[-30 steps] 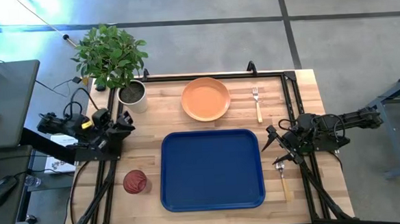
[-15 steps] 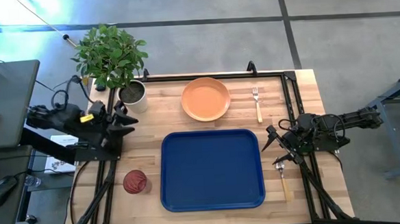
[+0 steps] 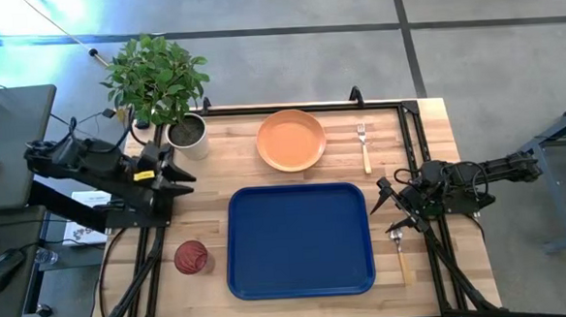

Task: Pick and place plate/cup/fork/spoon on tray
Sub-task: Put the red cup on the top left of the blue tray

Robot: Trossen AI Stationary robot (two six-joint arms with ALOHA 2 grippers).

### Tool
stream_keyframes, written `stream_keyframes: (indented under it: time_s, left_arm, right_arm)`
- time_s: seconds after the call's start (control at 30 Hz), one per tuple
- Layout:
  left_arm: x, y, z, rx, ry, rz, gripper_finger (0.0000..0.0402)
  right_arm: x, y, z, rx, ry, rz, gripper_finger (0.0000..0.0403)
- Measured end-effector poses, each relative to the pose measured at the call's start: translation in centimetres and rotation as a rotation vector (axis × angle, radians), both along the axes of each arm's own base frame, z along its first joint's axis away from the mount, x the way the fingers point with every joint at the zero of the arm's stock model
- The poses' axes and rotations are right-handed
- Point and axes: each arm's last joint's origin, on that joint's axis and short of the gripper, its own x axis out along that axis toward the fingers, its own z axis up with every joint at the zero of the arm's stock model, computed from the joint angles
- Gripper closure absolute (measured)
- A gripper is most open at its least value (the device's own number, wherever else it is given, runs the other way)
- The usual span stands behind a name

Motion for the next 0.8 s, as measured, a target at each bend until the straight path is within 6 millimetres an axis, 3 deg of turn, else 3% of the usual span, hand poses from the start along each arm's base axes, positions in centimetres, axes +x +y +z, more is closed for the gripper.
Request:
stream_keyframes:
  time_s: [0.3, 0.8]
  left_arm:
    - [0.8, -0.5, 1.0, -0.038, 0.266, -0.04, 0.0257]
    - [4.0, -3.1, -2.1, -0.175, 0.706, -0.097, 0.0257]
  right_arm:
    - [0.0, 0.0, 0.0, 0.0, 0.0, 0.0, 0.0109]
    - [0.0, 0.0, 0.0, 0.0, 0.0, 0.0, 0.0109]
